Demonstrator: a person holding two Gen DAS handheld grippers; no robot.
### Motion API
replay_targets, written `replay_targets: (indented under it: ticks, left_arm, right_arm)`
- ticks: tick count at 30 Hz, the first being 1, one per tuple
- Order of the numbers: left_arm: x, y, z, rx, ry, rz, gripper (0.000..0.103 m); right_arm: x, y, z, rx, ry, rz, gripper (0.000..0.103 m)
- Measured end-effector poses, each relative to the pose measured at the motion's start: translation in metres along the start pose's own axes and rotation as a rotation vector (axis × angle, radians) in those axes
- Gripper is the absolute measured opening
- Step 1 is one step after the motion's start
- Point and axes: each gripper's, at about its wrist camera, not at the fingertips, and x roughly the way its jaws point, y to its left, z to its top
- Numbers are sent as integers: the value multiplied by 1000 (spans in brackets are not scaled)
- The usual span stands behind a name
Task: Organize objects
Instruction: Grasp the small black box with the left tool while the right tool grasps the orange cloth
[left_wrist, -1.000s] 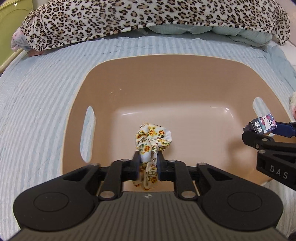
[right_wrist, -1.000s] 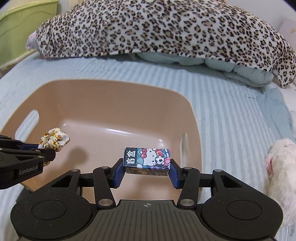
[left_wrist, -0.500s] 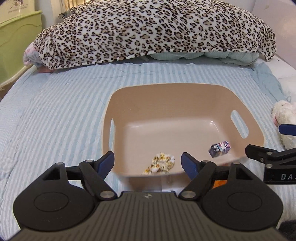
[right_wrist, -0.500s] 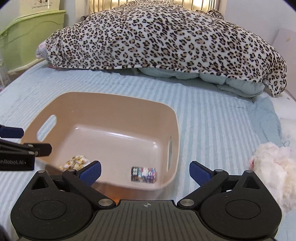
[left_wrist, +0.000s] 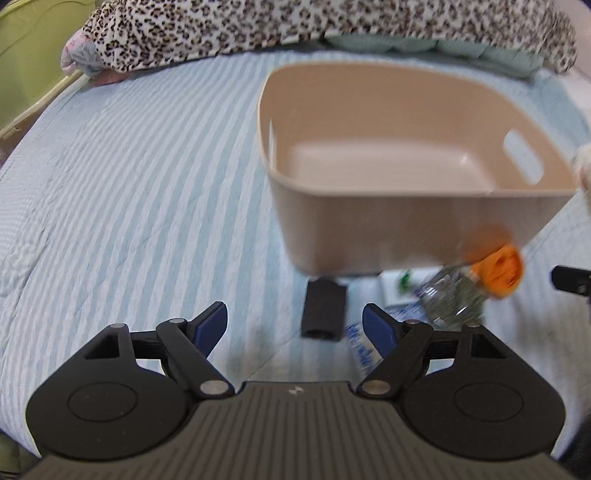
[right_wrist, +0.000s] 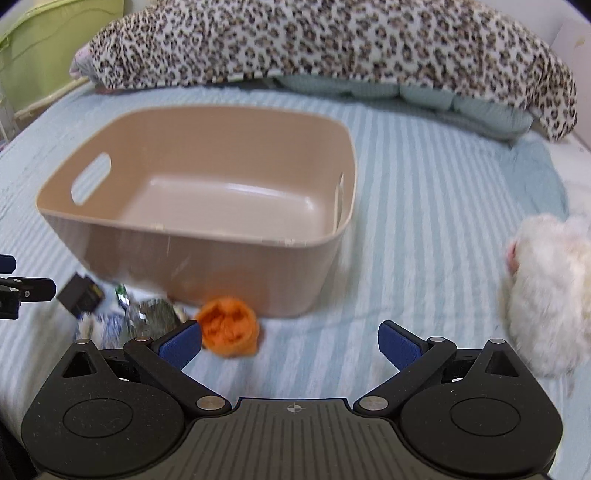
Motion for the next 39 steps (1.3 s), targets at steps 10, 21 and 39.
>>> replay_targets:
  ticks: [10, 21, 39]
  left_arm:
    - [38, 2, -4, -28, 69, -26, 81]
    - [61, 15, -5, -91, 72, -49, 79]
    - [19, 27, -20, -186, 53, -109, 33]
  right_arm:
    - [38, 7, -10, -2, 29, 4, 103]
    - [68, 5, -12, 38, 26, 25, 92]
    - [45, 12, -18, 21, 28, 57, 10]
